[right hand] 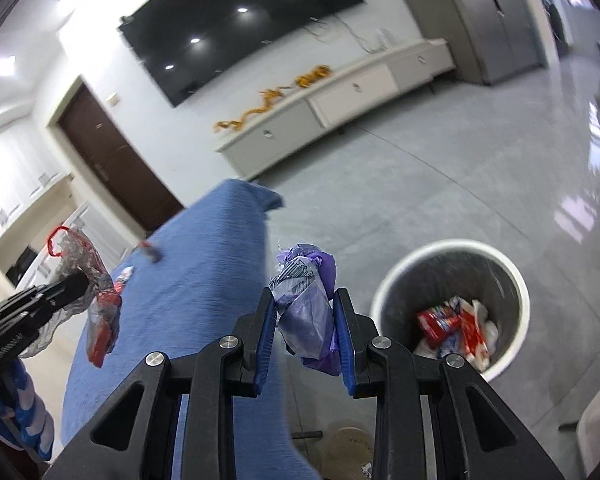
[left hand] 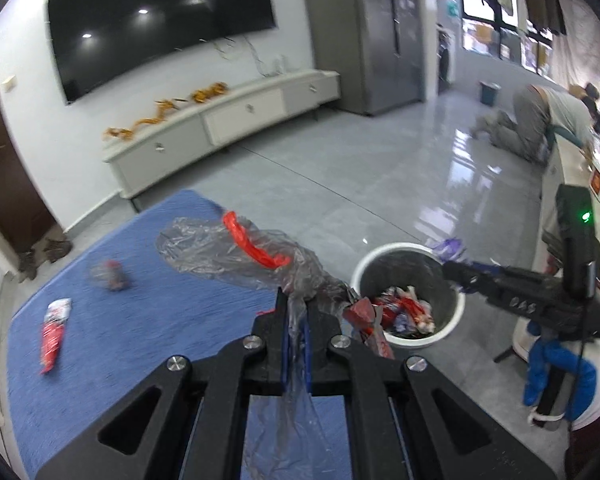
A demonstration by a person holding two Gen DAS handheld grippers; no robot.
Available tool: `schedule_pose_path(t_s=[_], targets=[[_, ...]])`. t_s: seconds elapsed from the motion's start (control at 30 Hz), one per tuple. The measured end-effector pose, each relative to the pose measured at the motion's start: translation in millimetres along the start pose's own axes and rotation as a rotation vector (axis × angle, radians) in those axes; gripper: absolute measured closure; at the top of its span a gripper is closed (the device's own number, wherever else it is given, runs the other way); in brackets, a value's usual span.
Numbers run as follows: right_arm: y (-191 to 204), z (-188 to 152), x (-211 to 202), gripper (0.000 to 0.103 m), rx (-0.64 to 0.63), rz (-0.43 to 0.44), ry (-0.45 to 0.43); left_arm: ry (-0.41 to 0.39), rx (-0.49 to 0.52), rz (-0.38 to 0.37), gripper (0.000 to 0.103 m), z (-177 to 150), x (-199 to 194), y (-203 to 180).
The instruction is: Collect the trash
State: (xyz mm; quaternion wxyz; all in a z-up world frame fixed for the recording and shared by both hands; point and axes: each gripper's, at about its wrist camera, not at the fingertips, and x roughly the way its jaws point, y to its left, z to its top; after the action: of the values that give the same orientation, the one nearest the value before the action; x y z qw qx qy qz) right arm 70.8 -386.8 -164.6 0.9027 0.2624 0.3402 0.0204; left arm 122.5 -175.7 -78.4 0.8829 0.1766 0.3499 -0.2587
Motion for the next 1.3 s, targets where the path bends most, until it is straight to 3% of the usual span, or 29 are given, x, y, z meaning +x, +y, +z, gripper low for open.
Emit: schedule_pose_path(t_s=[0.37,0.73,0.8,0.9,0.97,1.3], targets=[[-98.6,-1.8,43.9,0.074,0.141,-0.122,0.069,0.128,0.135,-0.106,0.098,36.8,112.3,-77.6],[-140.8,13.3,83.6,0.07,0.136,-0.232,0.123,0.219,0.061,-0.219,0.096,57.9,186.3,-99.6],[-145.1,15.3,86.8,0.064,0.135,-0.243,0.129,0.229,0.053,-0.232,0.095,60.5,193.6,-103.3],[-151.5,17.6,90.4,0.059,0.135,-0.259,0.136,0.233,0.046,-0.245,0.079,63.1,201.0,-108.2],[-154.5,17.0,89.5,0.059,0.14,-0.265,0.135,0.215,0.033,-0.243,0.052,65.8,200.6,-106.9],[-149.2,17.5,66.7,0.058,0.15,-0.292,0.099,0.173,-0.002,-0.261,0.051,76.4,184.4,-101.9]])
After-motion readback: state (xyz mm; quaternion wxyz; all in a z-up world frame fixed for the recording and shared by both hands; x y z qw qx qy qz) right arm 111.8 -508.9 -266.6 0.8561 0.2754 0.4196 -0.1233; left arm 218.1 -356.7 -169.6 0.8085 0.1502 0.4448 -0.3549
